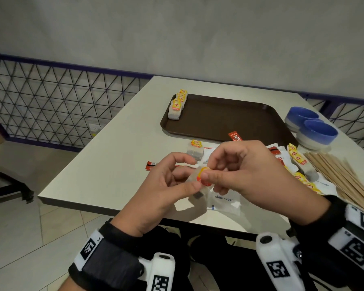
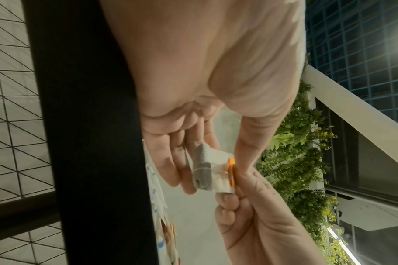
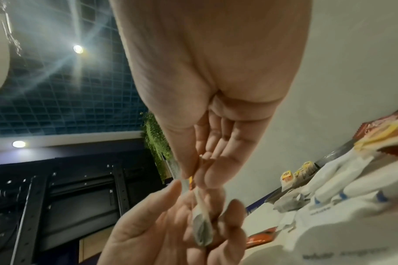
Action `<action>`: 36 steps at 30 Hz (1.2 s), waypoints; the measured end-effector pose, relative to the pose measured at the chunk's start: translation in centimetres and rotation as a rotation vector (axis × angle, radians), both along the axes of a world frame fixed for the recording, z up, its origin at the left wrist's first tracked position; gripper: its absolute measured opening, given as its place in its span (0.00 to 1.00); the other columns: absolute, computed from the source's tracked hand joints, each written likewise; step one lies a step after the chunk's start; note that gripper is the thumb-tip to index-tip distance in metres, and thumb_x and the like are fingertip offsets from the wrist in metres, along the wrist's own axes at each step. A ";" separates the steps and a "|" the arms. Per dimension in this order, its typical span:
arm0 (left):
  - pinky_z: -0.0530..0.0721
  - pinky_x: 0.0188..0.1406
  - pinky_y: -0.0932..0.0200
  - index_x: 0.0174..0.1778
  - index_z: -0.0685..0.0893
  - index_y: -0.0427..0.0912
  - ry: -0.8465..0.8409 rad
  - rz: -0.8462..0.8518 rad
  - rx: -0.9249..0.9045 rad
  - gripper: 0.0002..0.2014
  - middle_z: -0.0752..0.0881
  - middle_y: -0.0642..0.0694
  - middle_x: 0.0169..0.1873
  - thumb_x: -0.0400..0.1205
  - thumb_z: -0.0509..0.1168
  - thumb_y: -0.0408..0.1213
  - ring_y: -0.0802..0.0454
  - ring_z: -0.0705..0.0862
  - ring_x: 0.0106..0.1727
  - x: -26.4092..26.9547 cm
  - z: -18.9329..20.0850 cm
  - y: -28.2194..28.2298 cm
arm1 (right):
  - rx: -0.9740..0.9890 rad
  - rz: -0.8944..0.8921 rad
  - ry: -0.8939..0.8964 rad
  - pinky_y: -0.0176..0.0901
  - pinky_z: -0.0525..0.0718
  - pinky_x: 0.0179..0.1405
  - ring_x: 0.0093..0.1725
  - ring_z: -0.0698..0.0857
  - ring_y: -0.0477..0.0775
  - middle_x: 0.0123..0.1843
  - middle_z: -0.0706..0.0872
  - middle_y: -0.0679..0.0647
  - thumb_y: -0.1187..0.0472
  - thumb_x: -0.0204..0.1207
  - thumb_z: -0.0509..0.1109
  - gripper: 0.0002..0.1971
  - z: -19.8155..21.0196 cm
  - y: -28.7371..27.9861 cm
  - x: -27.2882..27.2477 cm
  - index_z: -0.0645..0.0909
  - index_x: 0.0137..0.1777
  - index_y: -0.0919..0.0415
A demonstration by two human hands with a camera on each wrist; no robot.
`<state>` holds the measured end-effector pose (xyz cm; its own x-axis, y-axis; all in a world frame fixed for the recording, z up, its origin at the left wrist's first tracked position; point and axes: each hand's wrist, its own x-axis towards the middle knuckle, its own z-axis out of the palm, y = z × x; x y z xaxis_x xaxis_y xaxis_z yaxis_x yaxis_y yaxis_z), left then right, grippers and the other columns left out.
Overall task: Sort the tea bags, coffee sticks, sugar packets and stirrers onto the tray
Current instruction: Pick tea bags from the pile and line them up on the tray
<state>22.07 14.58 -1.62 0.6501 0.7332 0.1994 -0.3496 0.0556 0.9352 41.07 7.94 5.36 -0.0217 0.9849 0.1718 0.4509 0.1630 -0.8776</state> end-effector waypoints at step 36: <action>0.81 0.32 0.62 0.44 0.84 0.41 0.106 0.558 -0.085 0.05 0.86 0.40 0.33 0.80 0.74 0.31 0.54 0.84 0.33 0.7 0.4 0.2 | -0.586 -0.098 -0.411 0.39 0.78 0.31 0.36 0.82 0.49 0.35 0.90 0.52 0.61 0.72 0.85 0.07 3.2 14.0 1.6 0.92 0.45 0.62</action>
<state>22.75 14.76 -1.22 0.1732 0.9817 0.0795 -0.2527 -0.0337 0.9670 42.66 21.95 8.58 0.1219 0.9135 -0.3882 0.7520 -0.3402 -0.5645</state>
